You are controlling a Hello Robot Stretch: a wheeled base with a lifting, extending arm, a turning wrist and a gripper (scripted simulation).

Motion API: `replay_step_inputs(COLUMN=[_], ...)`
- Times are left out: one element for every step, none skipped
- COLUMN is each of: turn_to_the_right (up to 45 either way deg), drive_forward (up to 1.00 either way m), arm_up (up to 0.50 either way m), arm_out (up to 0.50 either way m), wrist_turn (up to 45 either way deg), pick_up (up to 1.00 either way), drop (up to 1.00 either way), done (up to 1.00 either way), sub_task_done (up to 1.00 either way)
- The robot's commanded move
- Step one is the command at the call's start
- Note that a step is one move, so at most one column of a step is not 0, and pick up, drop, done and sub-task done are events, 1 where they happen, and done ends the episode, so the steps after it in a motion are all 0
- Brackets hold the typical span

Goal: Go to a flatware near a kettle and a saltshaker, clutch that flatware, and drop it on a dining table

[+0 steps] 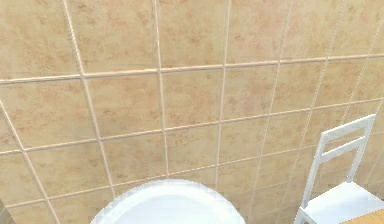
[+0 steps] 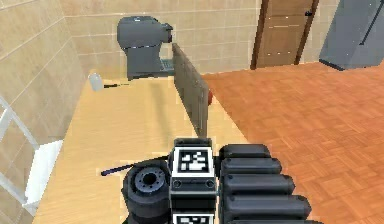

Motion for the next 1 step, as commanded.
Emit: replay_step_inputs(turn_to_the_right=[0.0], drive_forward=[0.0], arm_up=[0.0], arm_out=[0.48], wrist_turn=[0.0], pick_up=[0.0], drop=[0.0], done=[0.0], sub_task_done=[0.0])
